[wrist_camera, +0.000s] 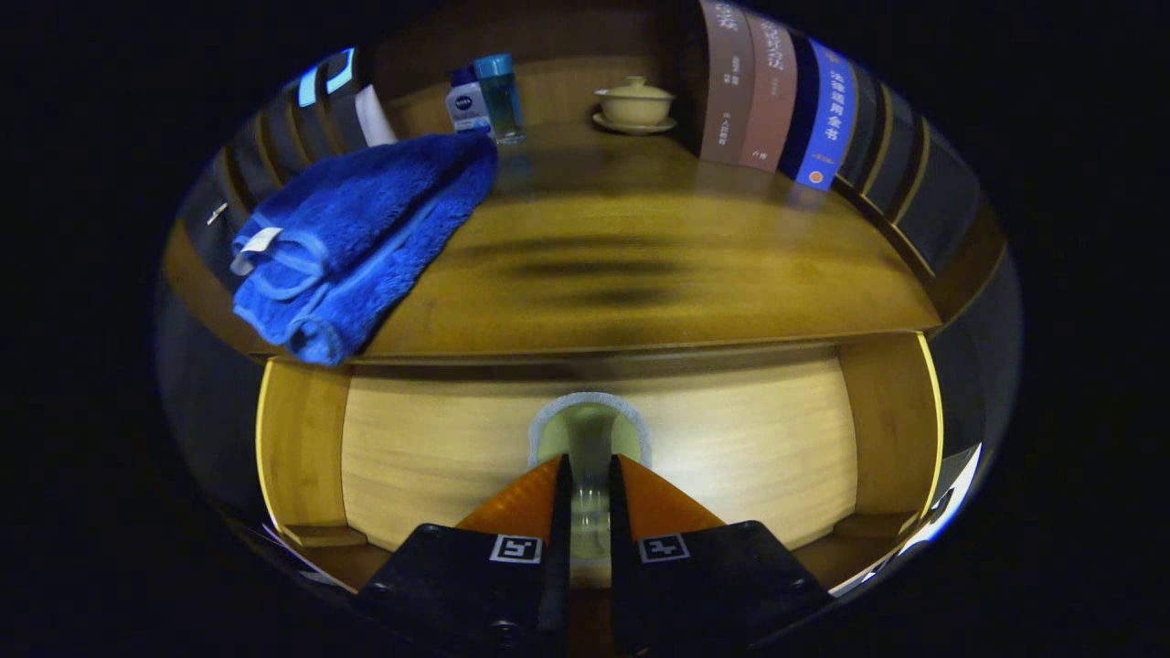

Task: Pull open the drawer, take out the items inside it, and place them on the countertop above the cabinet.

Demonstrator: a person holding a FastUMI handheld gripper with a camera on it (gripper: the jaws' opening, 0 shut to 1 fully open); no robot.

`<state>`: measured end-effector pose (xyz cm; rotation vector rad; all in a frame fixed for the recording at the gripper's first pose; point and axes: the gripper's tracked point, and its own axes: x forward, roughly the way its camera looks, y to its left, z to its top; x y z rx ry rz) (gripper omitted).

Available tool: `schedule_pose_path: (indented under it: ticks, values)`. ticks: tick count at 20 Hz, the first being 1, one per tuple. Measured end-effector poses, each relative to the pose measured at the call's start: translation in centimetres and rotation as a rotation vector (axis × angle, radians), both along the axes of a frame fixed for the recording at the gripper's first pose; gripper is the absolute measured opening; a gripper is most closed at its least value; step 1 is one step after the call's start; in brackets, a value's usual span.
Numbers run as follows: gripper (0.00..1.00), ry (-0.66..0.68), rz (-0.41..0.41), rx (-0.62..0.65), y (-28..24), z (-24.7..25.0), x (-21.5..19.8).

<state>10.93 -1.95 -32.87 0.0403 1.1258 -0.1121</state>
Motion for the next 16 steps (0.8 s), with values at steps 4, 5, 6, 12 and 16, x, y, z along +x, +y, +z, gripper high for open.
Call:
schedule_pose_path:
  ticks: [4,5,6,12,16]
  values:
    - [0.23,-0.143,0.016,-0.013,0.2,4.5,-1.9]
    - [0.23,-0.181,0.014,-0.009,0.3,5.7,-2.0]
    - [0.23,-0.222,0.011,-0.004,0.4,7.3,-2.0]
    - [0.23,-0.418,0.002,0.006,-0.1,13.7,4.2]
    - [0.23,-0.427,-0.005,0.032,-0.1,14.4,9.9]
